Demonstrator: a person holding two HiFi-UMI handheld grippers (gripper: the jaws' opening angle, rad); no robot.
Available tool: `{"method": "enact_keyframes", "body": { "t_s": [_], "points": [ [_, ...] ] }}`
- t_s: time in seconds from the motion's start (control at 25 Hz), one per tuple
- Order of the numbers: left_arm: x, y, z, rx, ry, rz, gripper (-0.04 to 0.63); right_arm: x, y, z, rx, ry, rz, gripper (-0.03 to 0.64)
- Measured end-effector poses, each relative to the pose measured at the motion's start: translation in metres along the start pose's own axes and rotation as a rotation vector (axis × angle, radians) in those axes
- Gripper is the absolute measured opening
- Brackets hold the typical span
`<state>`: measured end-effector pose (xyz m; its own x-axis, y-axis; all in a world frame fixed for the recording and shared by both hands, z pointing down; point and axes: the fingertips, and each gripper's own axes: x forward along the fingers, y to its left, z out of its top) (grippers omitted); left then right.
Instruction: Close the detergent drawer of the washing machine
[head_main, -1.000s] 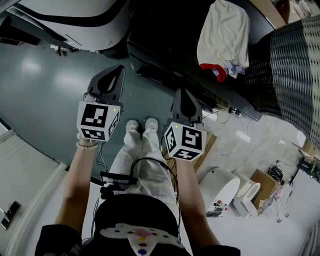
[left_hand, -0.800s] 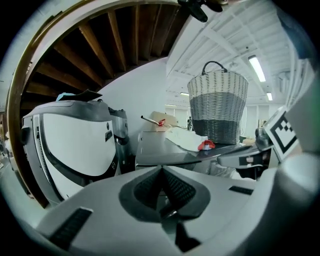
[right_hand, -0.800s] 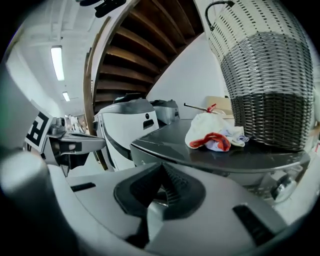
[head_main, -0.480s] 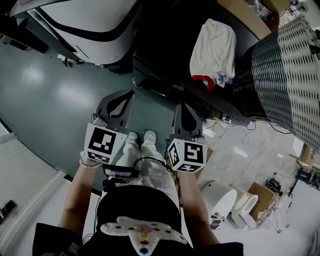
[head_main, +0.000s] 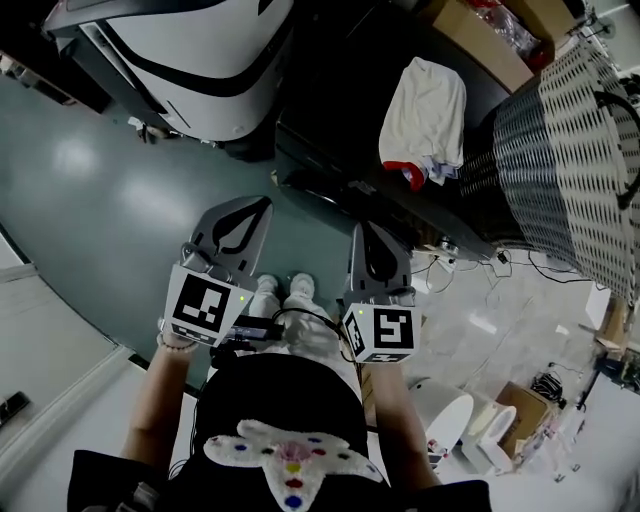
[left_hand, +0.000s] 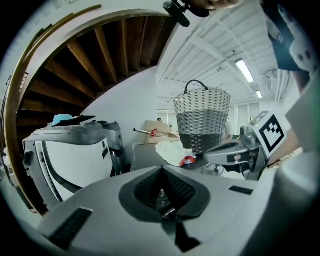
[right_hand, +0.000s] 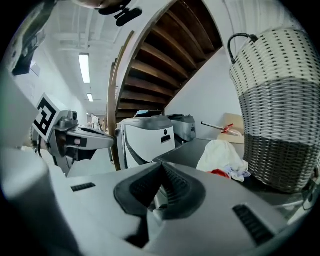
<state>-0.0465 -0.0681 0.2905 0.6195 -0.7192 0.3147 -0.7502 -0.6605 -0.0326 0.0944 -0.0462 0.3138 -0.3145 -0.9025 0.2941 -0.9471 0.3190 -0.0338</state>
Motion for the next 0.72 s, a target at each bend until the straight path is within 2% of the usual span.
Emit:
{"method": "enact_keyframes", "body": {
  "t_s": [0.32, 0.72],
  "points": [
    [-0.023, 0.001, 0.007, -0.025, -0.012, 0.030, 0.012, -0.014, 0.023, 0.024, -0.021, -0.031, 0.085, 0.005],
    [-0.038, -0.005, 0.012, -0.051, -0.029, 0.029, 0.012, -0.018, 0.027, 0.025, -0.041, -0.024, 0.102, 0.005]
  ]
}}
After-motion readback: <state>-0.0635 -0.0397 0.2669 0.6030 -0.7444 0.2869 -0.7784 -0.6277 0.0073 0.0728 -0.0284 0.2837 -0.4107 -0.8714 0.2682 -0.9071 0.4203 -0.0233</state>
